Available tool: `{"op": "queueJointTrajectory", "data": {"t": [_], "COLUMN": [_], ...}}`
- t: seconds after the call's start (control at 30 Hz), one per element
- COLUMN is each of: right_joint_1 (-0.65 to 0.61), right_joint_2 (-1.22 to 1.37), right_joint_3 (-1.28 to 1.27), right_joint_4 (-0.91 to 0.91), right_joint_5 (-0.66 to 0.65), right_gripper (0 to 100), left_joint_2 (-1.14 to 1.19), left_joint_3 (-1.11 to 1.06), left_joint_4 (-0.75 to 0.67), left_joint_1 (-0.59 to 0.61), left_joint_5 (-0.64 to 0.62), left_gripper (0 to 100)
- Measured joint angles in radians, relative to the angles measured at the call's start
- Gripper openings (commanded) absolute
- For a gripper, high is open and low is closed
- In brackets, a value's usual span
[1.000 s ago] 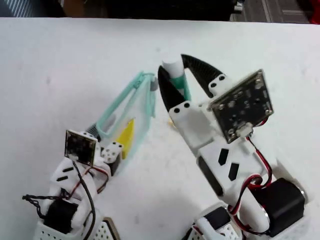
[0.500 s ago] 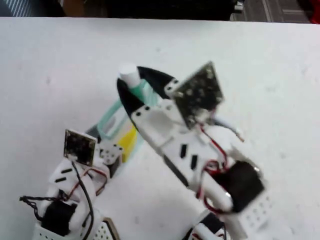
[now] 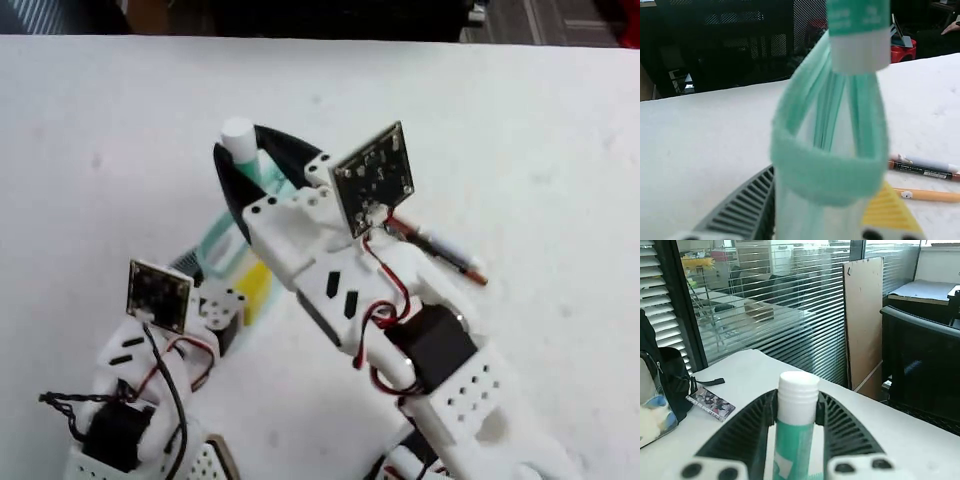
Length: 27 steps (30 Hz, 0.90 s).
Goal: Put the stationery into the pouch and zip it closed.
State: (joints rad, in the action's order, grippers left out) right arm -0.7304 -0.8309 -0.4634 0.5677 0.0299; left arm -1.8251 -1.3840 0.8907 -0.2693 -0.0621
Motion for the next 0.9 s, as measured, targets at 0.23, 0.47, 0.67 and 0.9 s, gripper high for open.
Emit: {"op": "queueJointTrajectory", "data": {"t": [0.23, 0.47, 0.67, 0.9], "right_joint_1": [-0.002, -0.002, -0.002, -0.003], "right_joint_2": [0.002, 0.002, 0.000, -0.068], "right_joint_3": [-0.100, -0.161, -0.163, -0.164], "right_joint_4": [-0.089, -0.095, -0.029, 0.061], "right_joint_5": [0.000, 0.002, 0.003, 0.003], "right_gripper": [1.6, 1.6, 1.6, 1.8], "left_joint_2": [0.000, 0.000, 0.000, 0.000], "left_joint_3": [0.000, 0.000, 0.000, 0.000], "left_joint_4": [0.000, 0.000, 0.000, 0.000], "left_joint_1": [0.002, 0.003, 0.002, -0.002], "left_joint_5": [0.000, -0.002, -0.035, -0.057], "left_gripper": [22, 22, 22, 22]}}
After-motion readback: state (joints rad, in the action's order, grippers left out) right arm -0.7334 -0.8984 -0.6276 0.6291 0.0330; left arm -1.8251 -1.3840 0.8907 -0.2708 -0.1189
